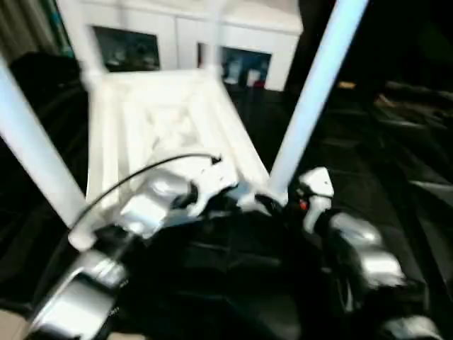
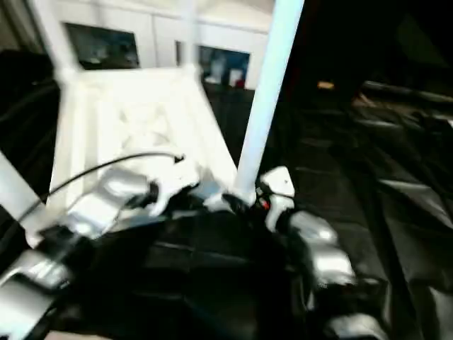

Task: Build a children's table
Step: Rotate leg to tighten

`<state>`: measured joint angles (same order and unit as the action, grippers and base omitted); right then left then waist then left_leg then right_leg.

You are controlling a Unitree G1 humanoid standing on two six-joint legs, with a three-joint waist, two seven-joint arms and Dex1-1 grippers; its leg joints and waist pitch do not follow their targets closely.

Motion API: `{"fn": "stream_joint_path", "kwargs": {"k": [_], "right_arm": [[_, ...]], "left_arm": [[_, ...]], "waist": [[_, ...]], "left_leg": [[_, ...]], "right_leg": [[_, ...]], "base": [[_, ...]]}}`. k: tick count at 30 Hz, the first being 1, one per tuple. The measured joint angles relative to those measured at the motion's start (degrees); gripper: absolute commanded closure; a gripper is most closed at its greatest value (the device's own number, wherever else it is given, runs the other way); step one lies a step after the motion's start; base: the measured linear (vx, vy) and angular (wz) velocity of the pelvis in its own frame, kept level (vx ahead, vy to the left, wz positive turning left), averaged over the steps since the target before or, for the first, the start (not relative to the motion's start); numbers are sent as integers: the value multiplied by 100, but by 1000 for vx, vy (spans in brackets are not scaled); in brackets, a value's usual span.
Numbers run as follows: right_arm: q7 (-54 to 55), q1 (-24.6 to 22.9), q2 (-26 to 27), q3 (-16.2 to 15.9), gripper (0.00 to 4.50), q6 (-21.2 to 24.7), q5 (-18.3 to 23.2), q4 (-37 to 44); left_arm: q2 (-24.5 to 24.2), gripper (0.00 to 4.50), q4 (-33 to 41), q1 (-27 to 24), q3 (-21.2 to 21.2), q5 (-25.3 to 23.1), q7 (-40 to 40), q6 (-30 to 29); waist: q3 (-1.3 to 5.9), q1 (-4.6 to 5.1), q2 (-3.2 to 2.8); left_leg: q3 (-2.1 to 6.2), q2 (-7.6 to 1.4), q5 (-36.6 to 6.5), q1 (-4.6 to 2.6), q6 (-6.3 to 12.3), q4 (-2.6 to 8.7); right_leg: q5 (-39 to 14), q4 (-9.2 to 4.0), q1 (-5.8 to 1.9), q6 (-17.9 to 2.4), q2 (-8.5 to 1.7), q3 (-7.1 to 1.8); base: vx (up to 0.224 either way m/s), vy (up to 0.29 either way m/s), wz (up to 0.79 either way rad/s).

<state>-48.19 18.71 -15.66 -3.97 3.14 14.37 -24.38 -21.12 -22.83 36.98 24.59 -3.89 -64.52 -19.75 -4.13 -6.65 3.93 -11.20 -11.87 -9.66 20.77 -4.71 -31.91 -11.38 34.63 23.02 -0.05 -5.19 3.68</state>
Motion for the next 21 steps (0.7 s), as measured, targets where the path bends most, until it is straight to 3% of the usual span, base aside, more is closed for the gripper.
{"fn": "stream_joint_path", "kwargs": {"k": [5,13,21], "right_arm": [[-766,-212,-314,-305,62,233,159,421],[-1197,-325,-470,-490,62,308,143,567],[-1228,-208,-468,-504,139,421,150,501]], "left_arm": [[-488,450,557,-271,81,158,-674,24],[-574,450,688,-337,97,179,-768,-24],[-630,450,817,-391,42,201,-770,-145]], "waist": [[1,-22,0],[3,-33,37],[-2,-10,60]], "left_leg": [[-6,1,3,25,8,-9],[-8,0,1,17,3,-19],[-9,0,4,22,7,-25]], "right_leg": [[0,-18,3,-1,-5,0],[2,-1,1,0,-8,-2],[1,1,4,1,-8,-2]], "base": [[0,0,0],[0,0,0],[0,0,0]]}}
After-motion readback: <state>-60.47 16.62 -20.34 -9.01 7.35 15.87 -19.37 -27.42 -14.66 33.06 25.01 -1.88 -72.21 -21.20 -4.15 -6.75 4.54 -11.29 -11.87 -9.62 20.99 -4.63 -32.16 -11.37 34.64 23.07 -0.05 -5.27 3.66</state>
